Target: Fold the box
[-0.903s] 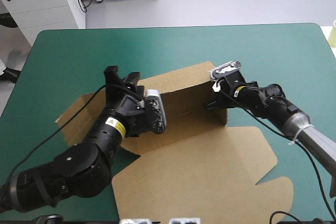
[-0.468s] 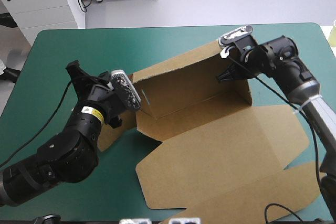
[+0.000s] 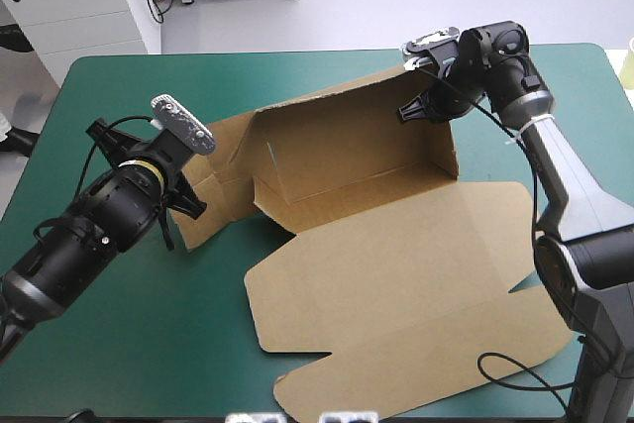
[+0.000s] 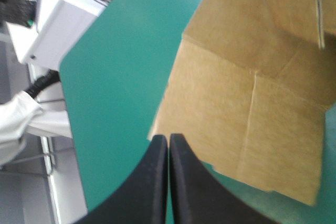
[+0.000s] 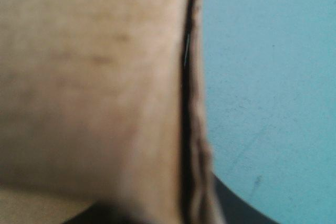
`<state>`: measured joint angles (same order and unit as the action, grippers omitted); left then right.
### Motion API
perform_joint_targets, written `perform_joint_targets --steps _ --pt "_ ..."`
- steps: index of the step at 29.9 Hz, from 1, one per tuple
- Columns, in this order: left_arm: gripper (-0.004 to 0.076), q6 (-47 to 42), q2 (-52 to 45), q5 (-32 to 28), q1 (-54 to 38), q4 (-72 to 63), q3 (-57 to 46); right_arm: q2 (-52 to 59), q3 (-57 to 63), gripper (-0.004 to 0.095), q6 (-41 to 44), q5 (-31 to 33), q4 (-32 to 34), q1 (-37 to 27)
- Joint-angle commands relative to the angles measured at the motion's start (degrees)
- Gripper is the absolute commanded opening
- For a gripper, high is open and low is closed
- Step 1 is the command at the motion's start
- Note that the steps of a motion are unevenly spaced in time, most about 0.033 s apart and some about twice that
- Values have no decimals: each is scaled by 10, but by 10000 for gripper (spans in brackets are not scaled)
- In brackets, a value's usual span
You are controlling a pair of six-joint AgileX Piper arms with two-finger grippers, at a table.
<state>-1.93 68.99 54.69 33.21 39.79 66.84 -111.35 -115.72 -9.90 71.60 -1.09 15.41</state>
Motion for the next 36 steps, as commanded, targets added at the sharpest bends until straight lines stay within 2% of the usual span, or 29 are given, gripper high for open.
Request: perform_joint_targets --steps 1,14,18,28,36 --pt "-7 36 4 -40 -49 -76 16 -5 -21 -19 -4 -1 -9 -14" --pt "-7 54 5 -58 -67 -128 16 -155 -29 -19 -22 -15 5 -19" --pt "-7 41 5 -97 -67 -127 -4 -173 -26 -19 -16 -1 15 -19" --pt "-8 -32 3 -198 -101 -118 -117 -115 8 -18 7 0 11 0" --pt "-7 -35 -35 -217 -153 -168 -146 -34 141 -18 26 -1 71 1"
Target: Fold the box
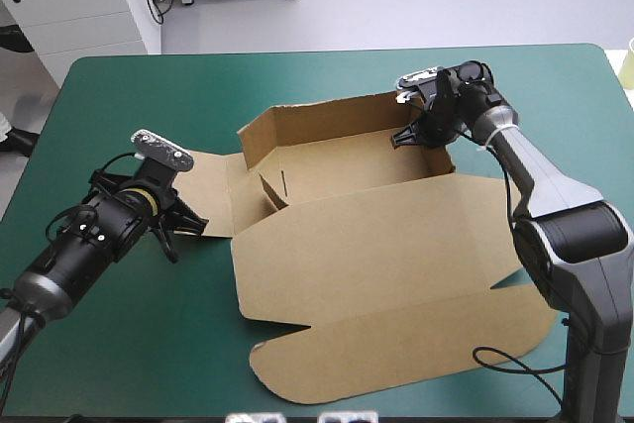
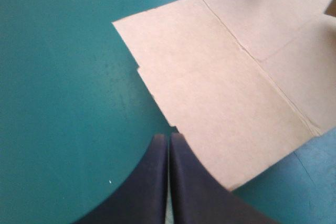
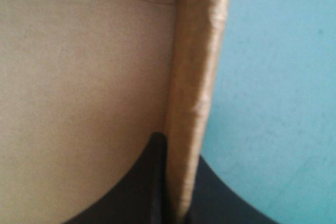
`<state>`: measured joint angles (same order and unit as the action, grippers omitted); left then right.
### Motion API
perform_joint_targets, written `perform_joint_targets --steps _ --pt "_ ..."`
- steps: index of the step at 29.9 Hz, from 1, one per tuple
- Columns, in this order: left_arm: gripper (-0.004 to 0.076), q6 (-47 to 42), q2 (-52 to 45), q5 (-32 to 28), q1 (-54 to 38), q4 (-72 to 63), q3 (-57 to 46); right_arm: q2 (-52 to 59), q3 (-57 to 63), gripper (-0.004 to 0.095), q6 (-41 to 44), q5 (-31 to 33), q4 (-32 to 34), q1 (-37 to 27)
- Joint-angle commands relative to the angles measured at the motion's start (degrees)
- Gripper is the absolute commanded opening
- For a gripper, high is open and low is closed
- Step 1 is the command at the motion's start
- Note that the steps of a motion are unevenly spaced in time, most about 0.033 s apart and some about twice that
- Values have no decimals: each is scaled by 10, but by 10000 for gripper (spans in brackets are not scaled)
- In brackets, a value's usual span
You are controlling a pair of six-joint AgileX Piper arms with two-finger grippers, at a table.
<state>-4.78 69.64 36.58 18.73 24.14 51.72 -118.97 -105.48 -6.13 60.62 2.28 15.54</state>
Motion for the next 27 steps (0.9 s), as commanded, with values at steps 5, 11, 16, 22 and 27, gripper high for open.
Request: perform_joint_targets --steps 5,11,16,22,27 --pt "-8 -7 -125 -34 -8 -18 -41 73 84 -18 -9 109 36 0" --pt "-8 -4 -222 -46 -8 -16 -95 74 86 -17 -14 109 34 0" --pt "-8 -3 -244 -47 -7 -18 -96 79 59 134 -28 109 36 0" --pt "-8 -3 -244 -47 -7 -18 -96 108 10 498 -24 110 51 0" --pt "-8 -3 -244 -49 -7 -18 -96 160 -7 499 -13 110 61 0"
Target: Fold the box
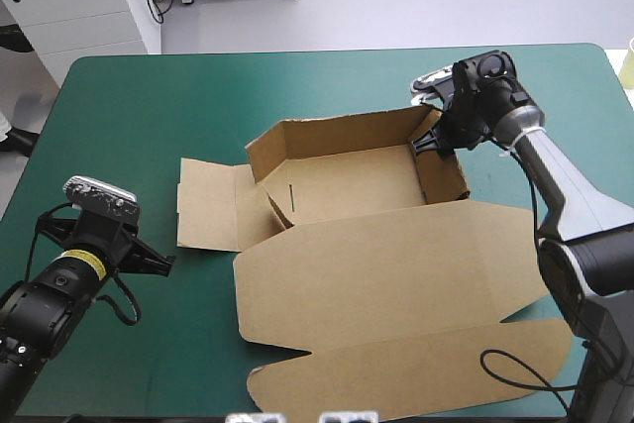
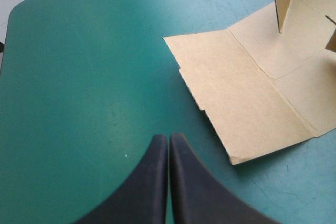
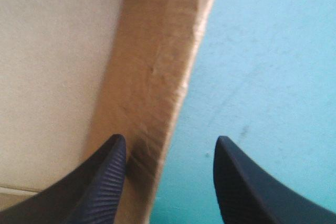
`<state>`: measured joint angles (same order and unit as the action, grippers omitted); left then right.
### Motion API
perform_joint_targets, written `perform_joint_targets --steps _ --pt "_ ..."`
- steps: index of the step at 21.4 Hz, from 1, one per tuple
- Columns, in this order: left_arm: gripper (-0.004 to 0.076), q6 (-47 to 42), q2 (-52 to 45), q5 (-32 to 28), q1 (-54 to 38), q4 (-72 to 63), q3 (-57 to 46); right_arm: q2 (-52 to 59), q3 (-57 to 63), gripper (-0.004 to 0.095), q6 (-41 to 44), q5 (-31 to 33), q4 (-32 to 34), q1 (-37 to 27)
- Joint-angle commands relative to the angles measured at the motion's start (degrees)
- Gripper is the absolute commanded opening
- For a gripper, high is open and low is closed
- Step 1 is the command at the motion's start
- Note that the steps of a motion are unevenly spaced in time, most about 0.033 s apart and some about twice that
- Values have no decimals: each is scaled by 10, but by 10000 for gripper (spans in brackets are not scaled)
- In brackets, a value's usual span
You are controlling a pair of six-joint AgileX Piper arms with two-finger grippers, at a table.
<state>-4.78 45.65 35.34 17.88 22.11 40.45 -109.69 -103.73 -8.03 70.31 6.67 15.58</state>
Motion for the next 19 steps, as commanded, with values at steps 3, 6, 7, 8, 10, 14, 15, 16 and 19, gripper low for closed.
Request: perform_joint_targets --steps 3,6,7,8,10,14,15,16,19 --pt "-8 -3 -4 -37 2 3 17 123 -23 482 24 13 17 0" --pt "-8 -3 -4 -37 2 3 17 162 -23 382 26 13 16 0" --pt "-8 -3 -4 -37 2 3 17 162 -23 382 24 13 12 0" --pt "-8 -3 -4 -37 2 3 17 159 -23 383 19 13 2 0" --pt "-8 -3 -4 -37 2 3 17 150 -23 383 15 13 -8 0" --pt "-8 -3 -4 -37 2 0 17 106 -23 383 15 12 -8 0" --pt "-8 -3 -4 -35 2 0 17 94 -23 385 15 12 -10 0" --pt "-8 -3 -4 -35 2 0 17 79 -23 387 15 12 -12 0" --pt "-8 -3 -4 -33 2 0 17 38 -23 387 15 12 -18 0"
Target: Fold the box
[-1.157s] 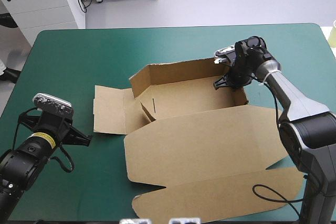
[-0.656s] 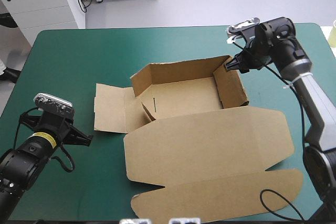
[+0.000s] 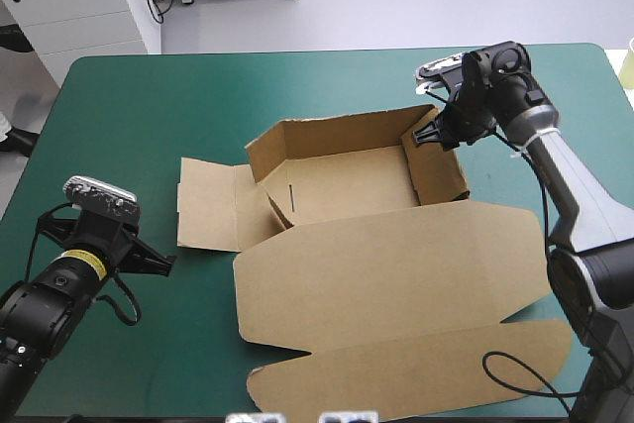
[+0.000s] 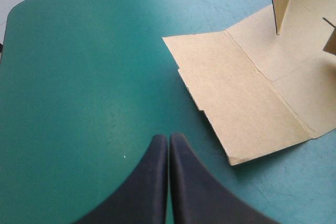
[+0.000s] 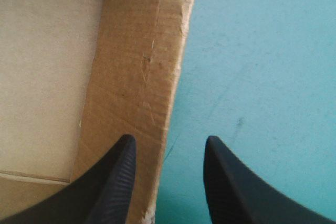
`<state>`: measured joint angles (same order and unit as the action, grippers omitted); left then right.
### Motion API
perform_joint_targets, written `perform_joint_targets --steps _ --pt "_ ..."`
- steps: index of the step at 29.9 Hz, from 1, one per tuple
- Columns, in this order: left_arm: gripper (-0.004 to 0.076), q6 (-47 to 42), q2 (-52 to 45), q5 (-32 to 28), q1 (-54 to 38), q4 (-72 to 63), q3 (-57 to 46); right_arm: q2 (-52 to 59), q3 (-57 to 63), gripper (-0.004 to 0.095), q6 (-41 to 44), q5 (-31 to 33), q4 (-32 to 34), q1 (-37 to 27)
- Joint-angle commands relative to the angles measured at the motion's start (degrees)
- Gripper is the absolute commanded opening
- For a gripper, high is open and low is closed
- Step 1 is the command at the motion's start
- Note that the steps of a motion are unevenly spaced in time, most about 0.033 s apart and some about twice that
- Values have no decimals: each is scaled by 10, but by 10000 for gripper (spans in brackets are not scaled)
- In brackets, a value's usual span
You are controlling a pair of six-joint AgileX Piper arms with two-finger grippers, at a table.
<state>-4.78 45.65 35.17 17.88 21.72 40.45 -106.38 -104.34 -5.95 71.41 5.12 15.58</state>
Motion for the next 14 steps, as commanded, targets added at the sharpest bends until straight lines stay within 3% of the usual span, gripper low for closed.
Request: perform_joint_targets --steps 1,7,10,14 --pt "-8 -3 -4 -30 2 4 17 -6 -17 387 -6 0 -9 0" --pt "-8 -3 -4 -30 2 4 17 -60 -17 386 -21 -18 -81 0" --pt "-8 -3 -4 -29 2 4 17 -80 -17 384 -21 -18 -80 0" --pt "-8 -3 -4 -27 2 4 17 -97 -17 288 -21 -4 -80 0"
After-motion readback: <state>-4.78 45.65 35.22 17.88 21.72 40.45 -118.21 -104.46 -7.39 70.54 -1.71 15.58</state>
